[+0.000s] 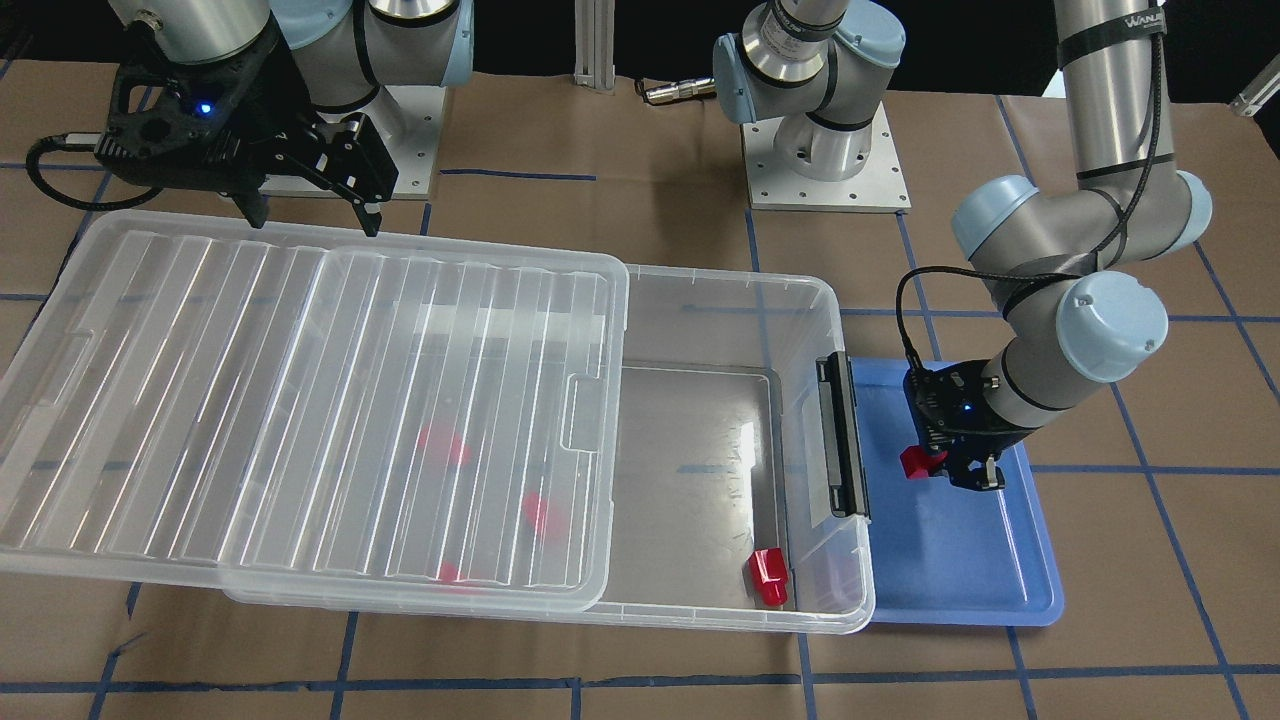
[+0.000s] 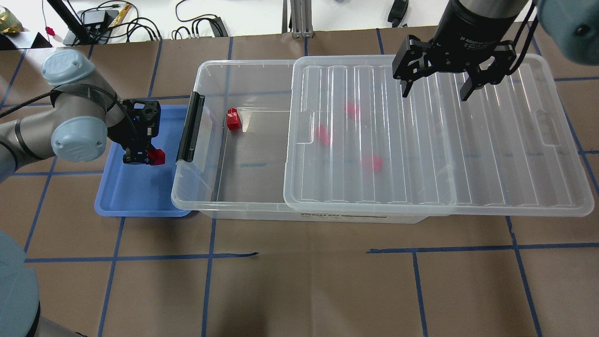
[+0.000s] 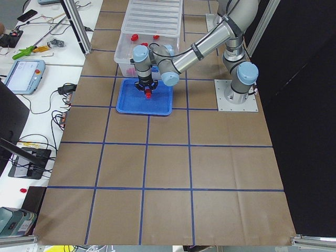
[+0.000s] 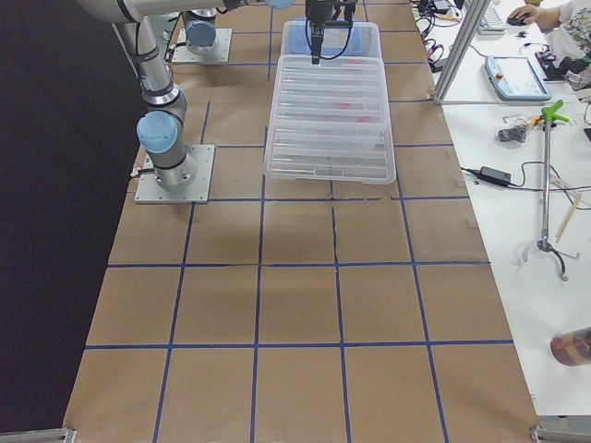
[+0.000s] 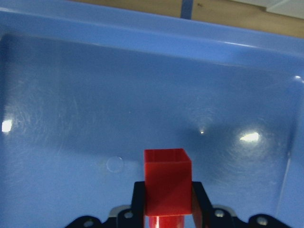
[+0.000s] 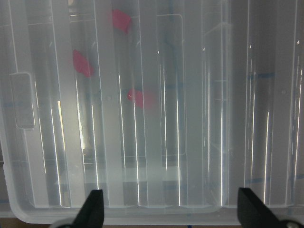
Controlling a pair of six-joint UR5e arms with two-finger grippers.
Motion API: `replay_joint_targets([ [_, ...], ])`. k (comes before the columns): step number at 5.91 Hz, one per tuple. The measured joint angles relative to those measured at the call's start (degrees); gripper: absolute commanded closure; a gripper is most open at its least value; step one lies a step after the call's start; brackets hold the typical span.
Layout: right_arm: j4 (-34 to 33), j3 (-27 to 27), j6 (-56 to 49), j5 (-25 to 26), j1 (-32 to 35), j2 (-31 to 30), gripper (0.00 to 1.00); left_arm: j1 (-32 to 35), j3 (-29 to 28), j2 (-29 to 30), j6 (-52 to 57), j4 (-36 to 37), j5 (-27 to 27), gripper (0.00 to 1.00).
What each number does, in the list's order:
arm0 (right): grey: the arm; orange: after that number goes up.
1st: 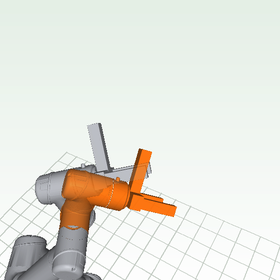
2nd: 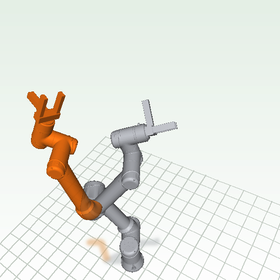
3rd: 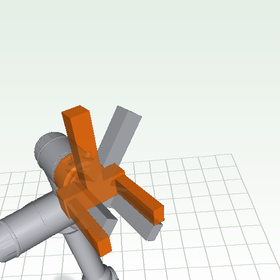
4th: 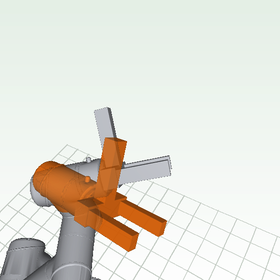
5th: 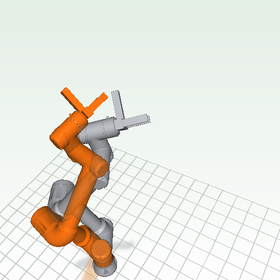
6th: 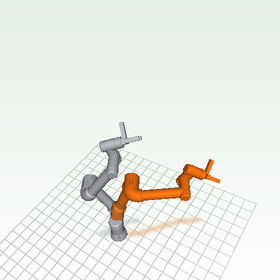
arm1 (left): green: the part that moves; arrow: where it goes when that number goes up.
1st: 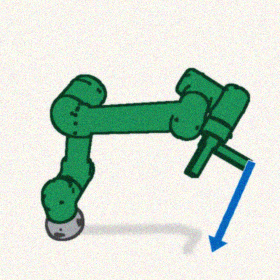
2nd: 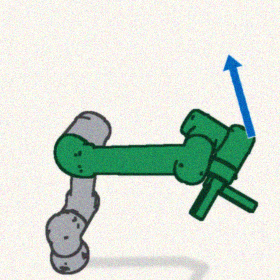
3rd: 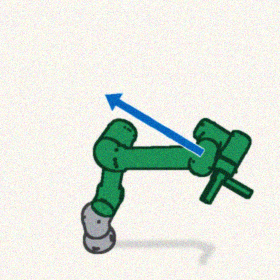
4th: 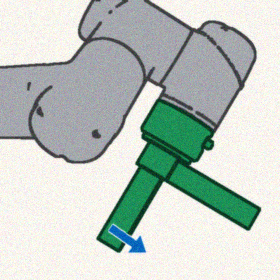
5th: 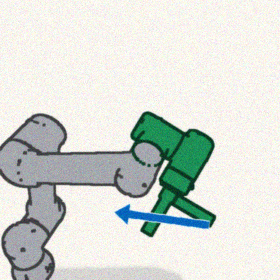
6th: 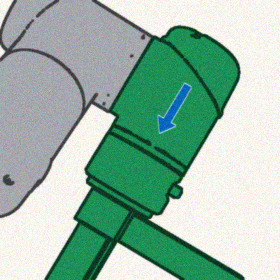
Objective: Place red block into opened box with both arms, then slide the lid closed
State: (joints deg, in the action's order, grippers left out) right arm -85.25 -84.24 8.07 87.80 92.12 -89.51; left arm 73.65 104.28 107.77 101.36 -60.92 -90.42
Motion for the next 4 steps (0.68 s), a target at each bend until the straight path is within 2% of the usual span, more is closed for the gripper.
replay_joint_targets([
  [2,-0.24,0.19,-0.22,0.45,-0.35,0.35,0.0,2.82,-8.73,-5.97,0.02,-17.32,0.04,0.98],
  [3,-0.37,0.21,-0.24,0.59,-0.41,0.37,0.0,6.22,-12.16,-7.82,-2.48,-22.86,0.2,0.98],
  [4,-0.45,0.19,-0.25,0.76,-0.44,0.39,0.0,11.09,-13.99,-8.29,-7.57,-24.94,0.38,0.98],
])
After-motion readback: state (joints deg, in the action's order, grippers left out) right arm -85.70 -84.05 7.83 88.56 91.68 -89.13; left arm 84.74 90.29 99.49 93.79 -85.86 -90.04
